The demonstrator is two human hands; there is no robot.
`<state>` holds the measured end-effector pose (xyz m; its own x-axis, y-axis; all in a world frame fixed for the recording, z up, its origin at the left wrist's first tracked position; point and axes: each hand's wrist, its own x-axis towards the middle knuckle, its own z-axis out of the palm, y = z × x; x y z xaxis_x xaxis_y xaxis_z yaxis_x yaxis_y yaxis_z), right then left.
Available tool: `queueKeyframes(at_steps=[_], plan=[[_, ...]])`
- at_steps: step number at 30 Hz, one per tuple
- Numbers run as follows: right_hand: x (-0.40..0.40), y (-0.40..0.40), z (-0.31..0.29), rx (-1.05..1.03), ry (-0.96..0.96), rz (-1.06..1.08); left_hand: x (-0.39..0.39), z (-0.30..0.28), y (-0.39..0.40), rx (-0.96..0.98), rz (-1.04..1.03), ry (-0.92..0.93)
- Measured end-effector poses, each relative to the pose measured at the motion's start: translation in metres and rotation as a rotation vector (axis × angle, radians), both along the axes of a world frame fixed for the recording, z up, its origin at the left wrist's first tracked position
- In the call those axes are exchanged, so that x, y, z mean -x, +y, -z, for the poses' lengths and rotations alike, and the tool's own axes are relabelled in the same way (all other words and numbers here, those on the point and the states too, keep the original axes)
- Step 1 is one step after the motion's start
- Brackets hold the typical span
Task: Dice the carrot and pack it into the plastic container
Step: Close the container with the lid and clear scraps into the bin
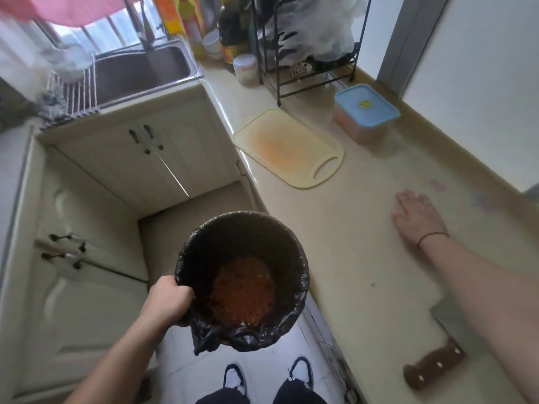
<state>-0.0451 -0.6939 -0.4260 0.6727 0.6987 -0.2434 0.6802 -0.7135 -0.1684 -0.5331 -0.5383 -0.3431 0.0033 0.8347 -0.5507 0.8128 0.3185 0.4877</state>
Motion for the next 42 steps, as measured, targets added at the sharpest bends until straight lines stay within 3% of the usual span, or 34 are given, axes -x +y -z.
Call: queueKeyframes(at_steps=[6,16,33,37,42], plan=[[0.055,-0.024,-0.003,-0.362,0.135,0.037,0.007,0.006,-0.012,0.02,0.047,0.026],[0.162,-0.049,-0.007,-0.597,0.157,0.073,0.014,0.017,-0.029,0.094,0.134,0.028],[0.239,-0.038,-0.008,-0.666,0.179,0.145,0.036,0.059,-0.072,0.171,0.104,0.01],[0.281,-0.032,-0.013,-0.707,0.258,0.134,0.024,0.06,-0.079,0.188,0.066,-0.039],[0.333,-0.029,-0.02,-0.71,0.459,-0.066,0.014,0.066,-0.088,0.216,0.037,-0.071]])
